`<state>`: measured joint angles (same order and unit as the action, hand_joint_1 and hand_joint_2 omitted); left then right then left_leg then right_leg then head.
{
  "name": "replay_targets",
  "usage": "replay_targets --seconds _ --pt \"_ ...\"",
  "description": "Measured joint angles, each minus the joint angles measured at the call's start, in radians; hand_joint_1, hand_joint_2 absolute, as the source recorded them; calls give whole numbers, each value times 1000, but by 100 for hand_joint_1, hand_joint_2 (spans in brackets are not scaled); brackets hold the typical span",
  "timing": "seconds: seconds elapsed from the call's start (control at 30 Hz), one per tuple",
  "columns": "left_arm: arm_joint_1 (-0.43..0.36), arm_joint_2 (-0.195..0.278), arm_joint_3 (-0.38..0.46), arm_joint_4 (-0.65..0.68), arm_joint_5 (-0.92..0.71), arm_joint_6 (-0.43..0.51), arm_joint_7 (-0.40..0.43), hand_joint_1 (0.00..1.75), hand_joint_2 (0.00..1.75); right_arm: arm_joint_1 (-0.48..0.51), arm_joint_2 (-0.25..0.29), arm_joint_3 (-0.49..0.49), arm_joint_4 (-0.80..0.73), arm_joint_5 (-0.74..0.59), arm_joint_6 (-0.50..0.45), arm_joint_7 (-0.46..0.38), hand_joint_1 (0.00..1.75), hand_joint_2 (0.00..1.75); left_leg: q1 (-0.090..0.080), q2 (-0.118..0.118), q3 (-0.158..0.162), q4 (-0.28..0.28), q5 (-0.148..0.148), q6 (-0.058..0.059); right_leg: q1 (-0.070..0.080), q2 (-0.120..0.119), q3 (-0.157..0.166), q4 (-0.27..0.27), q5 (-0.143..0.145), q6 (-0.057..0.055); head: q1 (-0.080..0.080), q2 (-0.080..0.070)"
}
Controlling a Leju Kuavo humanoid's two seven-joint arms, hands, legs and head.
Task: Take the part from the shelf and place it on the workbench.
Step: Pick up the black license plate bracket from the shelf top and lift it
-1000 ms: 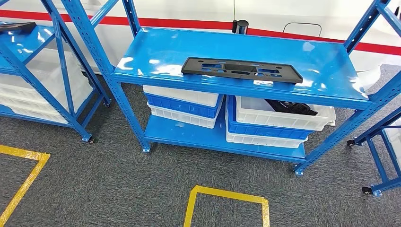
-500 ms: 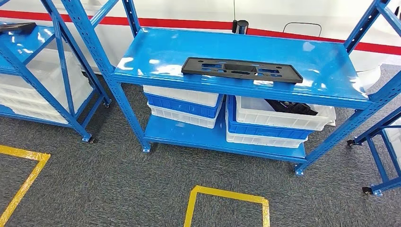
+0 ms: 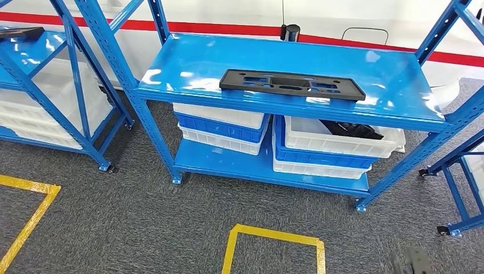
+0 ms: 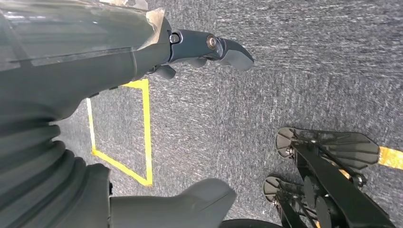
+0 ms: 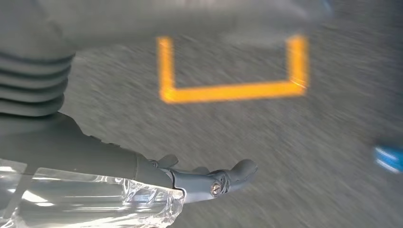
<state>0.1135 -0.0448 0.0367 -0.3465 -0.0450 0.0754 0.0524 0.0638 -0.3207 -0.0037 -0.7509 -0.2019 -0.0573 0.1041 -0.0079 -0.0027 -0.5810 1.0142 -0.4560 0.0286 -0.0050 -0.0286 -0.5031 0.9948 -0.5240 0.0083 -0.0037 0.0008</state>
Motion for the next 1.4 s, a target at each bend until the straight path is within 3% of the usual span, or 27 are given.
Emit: replay_targets --seconds 0.13,0.27,0.43,0.7,0.73,0.77,0.8,0.83,0.87,0.9,0.93,1.1,1.4 --pt "8 8 -8 -11 13 -22 -17 0 175 30 98 4 94 64 18 -31 0 0 1 0 0 0 -1 -1 2 0 0 0 0 0 0 0" --pt "16 14 -10 -19 28 -46 -33 0 175 58 192 4 185 130 37 -63 0 175 1 0 0 0 -1 -1 2 0 0 0 -1 -1 0 0" --pt "21 20 -13 -27 42 -68 -50 0 175 80 265 5 260 192 54 -93 0 175 1 0 0 -1 -1 -2 2 0 0 0 -1 -1 0 0" --pt "25 25 -13 -33 45 -71 -51 0 175 84 301 4 308 202 57 -100 0 175 0 0 0 -1 -1 -2 2 0 0 0 -1 -1 1 0" --pt "25 25 -13 -33 45 -71 -51 0 131 84 303 4 311 202 57 -100 0 175 0 0 0 -1 -1 -2 1 0 0 0 -1 -1 1 0" --pt "25 26 -13 -33 45 -71 -51 0 87 84 305 4 313 202 57 -100 0 131 0 0 0 -1 -1 -2 1 0 0 0 -1 -1 0 0" --pt "25 27 -13 -33 45 -71 -51 0 87 84 307 4 315 202 57 -100 0 87 0 0 0 -1 -1 -2 1 0 0 0 -1 -1 0 0" --pt "25 27 -13 -33 45 -71 -51 0 87 84 308 4 317 202 57 -100 0 87 0 0 0 -1 -1 -2 1 0 0 0 -1 -1 1 0" --pt "25 27 -13 -33 45 -71 -51 0 131 84 309 4 318 202 57 -100 0 87 0 0 0 -1 -1 -2 1 0 0 0 -1 -1 1 0" --pt "25 27 -13 -33 45 -71 -51 0 175 84 310 4 320 202 57 -100 0 131 0 0 0 -1 -1 -2 1 0 0 0 -1 -1 1 0" --pt "25 27 -13 -33 45 -71 -51 0 175 84 310 4 321 202 58 -100 0 175 0 0 0 -1 -1 -2 1 0 0 0 -1 -1 1 0" --pt "13 10 7 -29 43 -66 -30 0 175 67 333 -27 345 244 55 -90 0 175 0 0 0 -1 -1 -2 1 0 0 0 0 -1 1 0" --pt "-45 -70 117 18 20 -46 66 0 175 5 400 -167 421 415 28 -42 0 175 0 0 1 -1 -1 -2 2 0 1 0 0 -1 1 0"
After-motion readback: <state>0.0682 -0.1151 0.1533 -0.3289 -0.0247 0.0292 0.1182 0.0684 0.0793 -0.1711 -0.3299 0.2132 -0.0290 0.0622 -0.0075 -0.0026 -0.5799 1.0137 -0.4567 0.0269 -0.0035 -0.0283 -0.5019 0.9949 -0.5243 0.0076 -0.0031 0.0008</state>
